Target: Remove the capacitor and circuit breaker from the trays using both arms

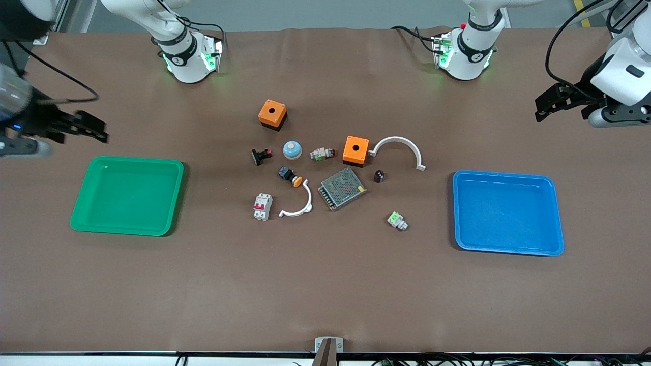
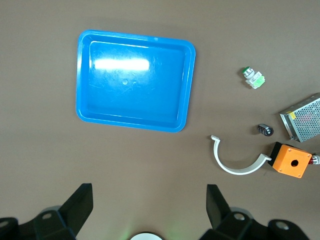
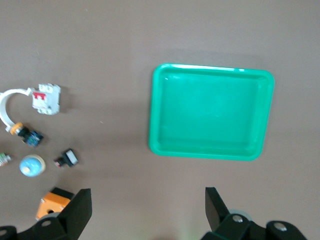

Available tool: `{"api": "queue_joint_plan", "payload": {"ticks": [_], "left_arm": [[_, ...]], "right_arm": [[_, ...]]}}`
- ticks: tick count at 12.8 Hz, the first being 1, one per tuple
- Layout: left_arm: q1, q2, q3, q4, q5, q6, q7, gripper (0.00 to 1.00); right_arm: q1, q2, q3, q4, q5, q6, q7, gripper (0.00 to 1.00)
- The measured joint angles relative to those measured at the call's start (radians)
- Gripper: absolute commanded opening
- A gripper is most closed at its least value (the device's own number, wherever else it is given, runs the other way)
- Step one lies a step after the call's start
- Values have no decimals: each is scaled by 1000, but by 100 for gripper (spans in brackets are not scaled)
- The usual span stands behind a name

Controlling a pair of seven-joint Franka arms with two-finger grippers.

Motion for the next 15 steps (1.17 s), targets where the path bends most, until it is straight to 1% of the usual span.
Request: {"api": "queue_joint_plan", "payload": {"ticks": [1,3,5,7,11,15], "left_arm": [[0,0,-2,0,0,0,0,100],[0,0,-5,0,0,0,0,100],[0,0,-6,0,0,0,0,100],[0,0,-8,0,0,0,0,100],[0,-1,-9,0,0,1,0,100],[0,-1,-9,0,0,4,0,100]], "right_arm": [[-23,-9,-1,1,0,-6,-30,100],[-29,-17,3,25,-7,-6,-56,100],[-30,-21,8,80,-41,-4,-124,100],[-52,-21,2,124,-46,1,-179,100],[-91,-8,-3,128,-46,70,-202,100],[-88,9,7,128,-46,81,-202,100]]}}
